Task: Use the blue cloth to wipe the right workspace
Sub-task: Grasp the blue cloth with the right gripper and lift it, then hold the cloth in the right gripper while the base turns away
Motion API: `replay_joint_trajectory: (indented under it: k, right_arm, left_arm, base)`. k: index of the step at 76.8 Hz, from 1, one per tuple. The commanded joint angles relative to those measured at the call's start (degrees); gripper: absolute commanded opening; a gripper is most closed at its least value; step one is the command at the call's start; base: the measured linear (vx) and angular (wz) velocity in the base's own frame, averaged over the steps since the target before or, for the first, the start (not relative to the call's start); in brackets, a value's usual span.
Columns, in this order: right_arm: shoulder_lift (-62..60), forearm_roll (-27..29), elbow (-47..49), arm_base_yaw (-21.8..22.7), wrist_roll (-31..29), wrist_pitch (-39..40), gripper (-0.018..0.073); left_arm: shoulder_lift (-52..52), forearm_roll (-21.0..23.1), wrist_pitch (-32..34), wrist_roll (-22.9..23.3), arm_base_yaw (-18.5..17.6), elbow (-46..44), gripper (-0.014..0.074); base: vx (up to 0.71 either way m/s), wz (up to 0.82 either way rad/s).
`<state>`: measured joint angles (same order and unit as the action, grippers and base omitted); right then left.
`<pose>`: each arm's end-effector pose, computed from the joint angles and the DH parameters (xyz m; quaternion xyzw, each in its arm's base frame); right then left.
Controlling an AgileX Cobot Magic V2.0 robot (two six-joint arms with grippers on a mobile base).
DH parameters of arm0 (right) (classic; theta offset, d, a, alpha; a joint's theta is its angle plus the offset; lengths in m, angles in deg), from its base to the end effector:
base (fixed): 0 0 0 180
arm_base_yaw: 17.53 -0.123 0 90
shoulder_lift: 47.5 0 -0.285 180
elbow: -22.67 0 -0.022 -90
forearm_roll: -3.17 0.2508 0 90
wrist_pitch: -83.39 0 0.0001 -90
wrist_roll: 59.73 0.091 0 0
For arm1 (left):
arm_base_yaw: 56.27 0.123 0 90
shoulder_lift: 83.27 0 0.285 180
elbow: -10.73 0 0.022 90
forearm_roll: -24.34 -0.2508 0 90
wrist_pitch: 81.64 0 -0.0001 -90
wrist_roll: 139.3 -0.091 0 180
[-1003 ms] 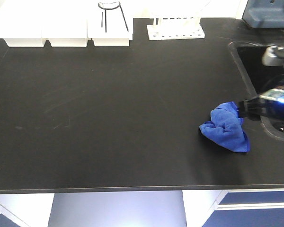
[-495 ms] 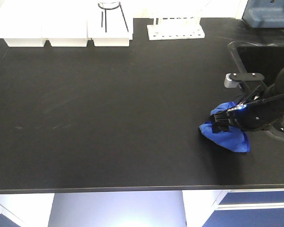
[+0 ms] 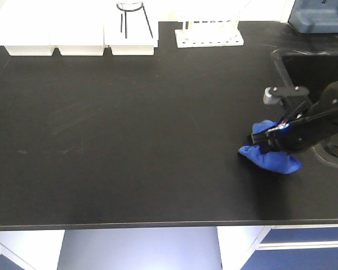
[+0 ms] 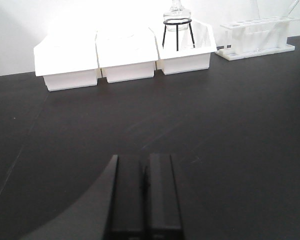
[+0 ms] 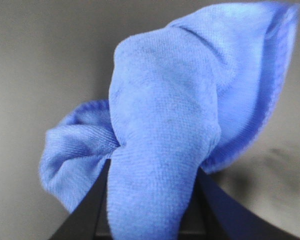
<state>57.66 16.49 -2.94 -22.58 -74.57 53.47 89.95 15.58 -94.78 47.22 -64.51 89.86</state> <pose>0.3075 0.0377 0.1660 -0.0811 0.9799 0.0594 0.1723 0.0553 -0.0048 0.1823 0.0567 0.7577 -0.0222 0.6498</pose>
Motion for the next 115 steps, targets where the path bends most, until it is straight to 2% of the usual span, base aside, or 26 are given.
replay_joint_trajectory:
  k: [1,27,44,61,76,115]
  right_arm:
    - [-6.39,0.28,1.26,0.25,-0.51,0.27,-0.0006]
    - [-28.20,1.12,0.10,0.25,1.11,-6.71,-0.0004]
    - [-45.33,3.53,-8.51,0.25,2.51,-5.58,-0.0004]
    - [-60.67,2.94,-16.19,0.25,6.10,-5.13,-0.0004]
    - [-65.52,0.17,-17.61,0.25,6.04,-3.83,-0.0004]
    - [-66.63,0.39,-17.61,0.25,5.99,-4.46,-0.0004]
  left_arm:
    - [-0.02,0.08,4.73,0.09,-0.39,-1.48,-0.0006]
    - [-0.02,0.08,4.73,0.09,-0.39,-1.48,-0.0006]
    - [-0.02,0.08,4.73,0.09,-0.39,-1.48,-0.0006]
    - [-0.02,0.08,4.73,0.09,-0.39,-1.48,-0.0006]
    - [-0.02,0.08,4.73,0.09,-0.39,-1.48,-0.0006]
    - [-0.02,0.08,4.73,0.09,-0.39,-1.48,-0.0006]
  base:
    - [0.00,0.00]
    - [0.00,0.00]
    - [0.00,0.00]
    - [0.00,0.00]
    - [0.00,0.00]
    - [0.00,0.00]
